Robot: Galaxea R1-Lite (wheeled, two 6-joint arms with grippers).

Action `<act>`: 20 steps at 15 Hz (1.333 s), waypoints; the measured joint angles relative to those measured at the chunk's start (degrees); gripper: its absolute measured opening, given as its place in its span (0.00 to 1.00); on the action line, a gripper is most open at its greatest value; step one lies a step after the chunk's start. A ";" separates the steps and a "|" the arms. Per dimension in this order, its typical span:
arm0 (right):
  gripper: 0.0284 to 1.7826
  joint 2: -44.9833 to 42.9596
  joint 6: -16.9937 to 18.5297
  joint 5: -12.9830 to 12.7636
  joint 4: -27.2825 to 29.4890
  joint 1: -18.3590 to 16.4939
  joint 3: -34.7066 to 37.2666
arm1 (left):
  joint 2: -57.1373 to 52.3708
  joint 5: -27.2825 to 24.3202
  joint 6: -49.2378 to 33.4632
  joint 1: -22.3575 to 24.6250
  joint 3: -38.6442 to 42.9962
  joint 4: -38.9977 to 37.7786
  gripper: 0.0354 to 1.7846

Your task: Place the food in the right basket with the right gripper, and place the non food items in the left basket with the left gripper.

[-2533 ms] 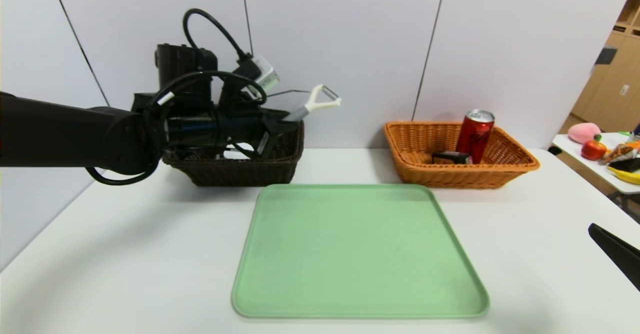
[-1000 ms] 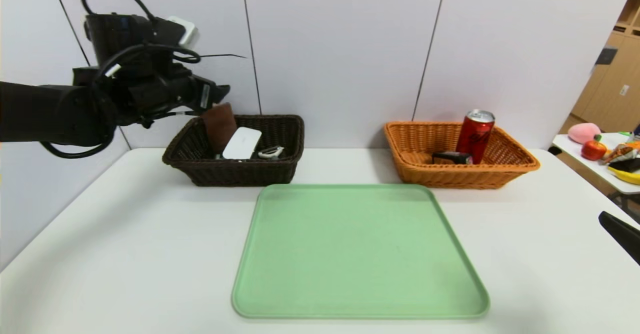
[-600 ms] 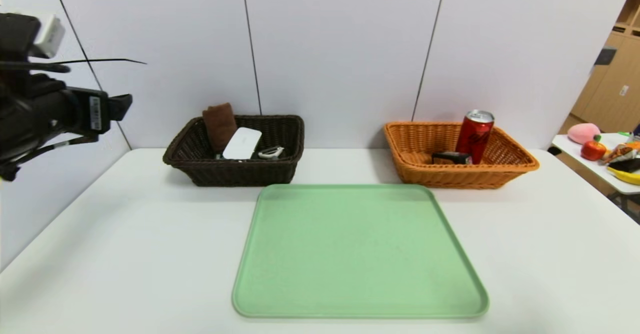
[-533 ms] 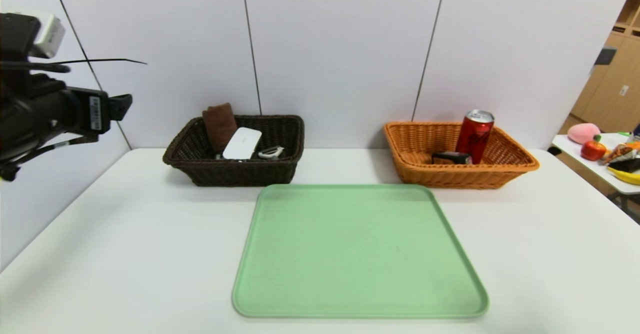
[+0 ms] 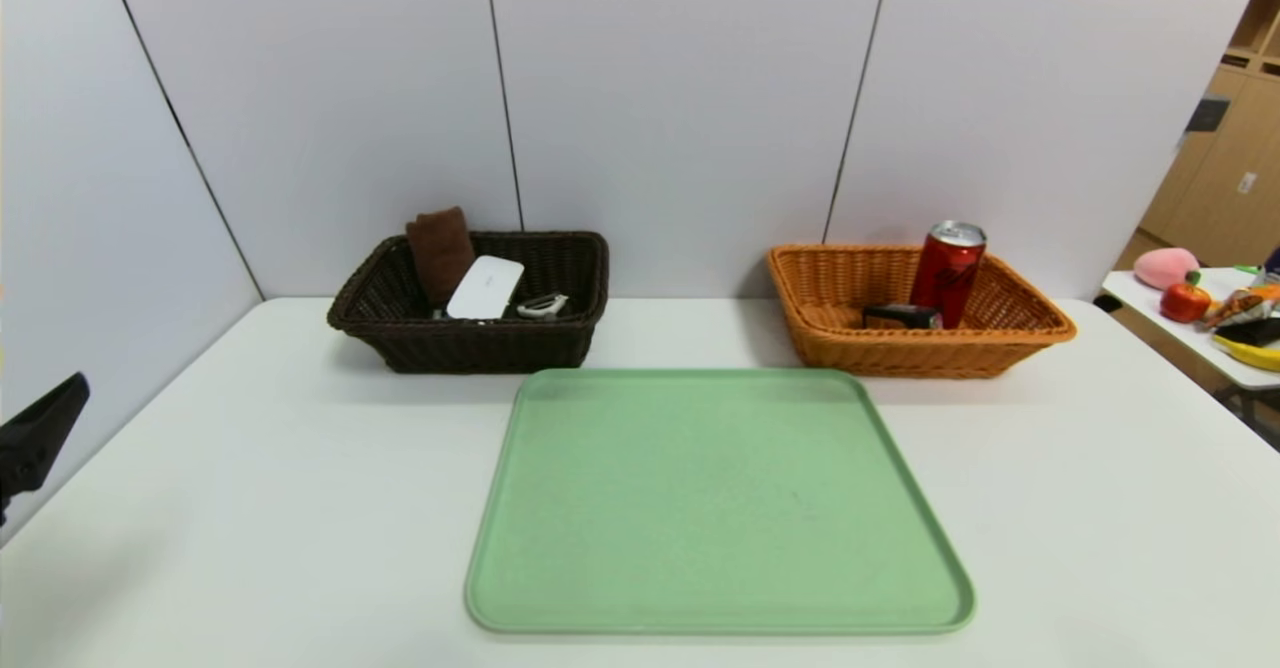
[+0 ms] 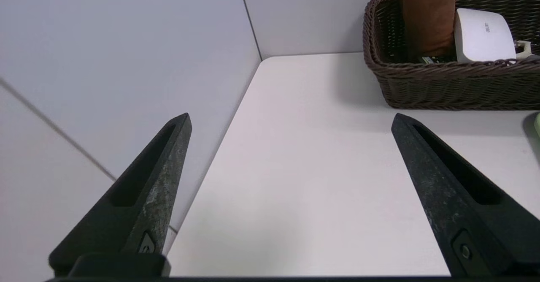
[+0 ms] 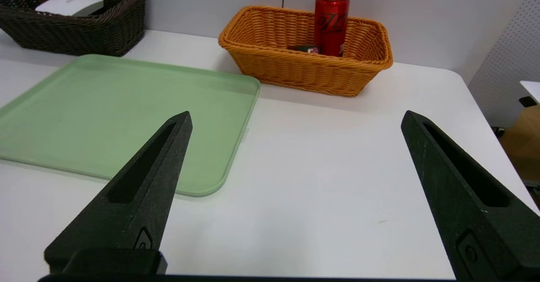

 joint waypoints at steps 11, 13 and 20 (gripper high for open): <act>0.96 -4.44 -0.37 -4.82 7.66 0.00 -6.53 | -36.29 -8.27 -2.74 0.85 11.03 26.61 0.94; 0.96 -4.46 -0.85 -5.33 10.39 -0.04 -9.03 | -39.28 -8.33 -2.72 0.85 10.48 27.82 0.94; 0.96 -7.25 -3.91 1.83 21.32 -5.75 -19.15 | -43.57 -8.52 -2.76 0.66 10.45 30.94 0.94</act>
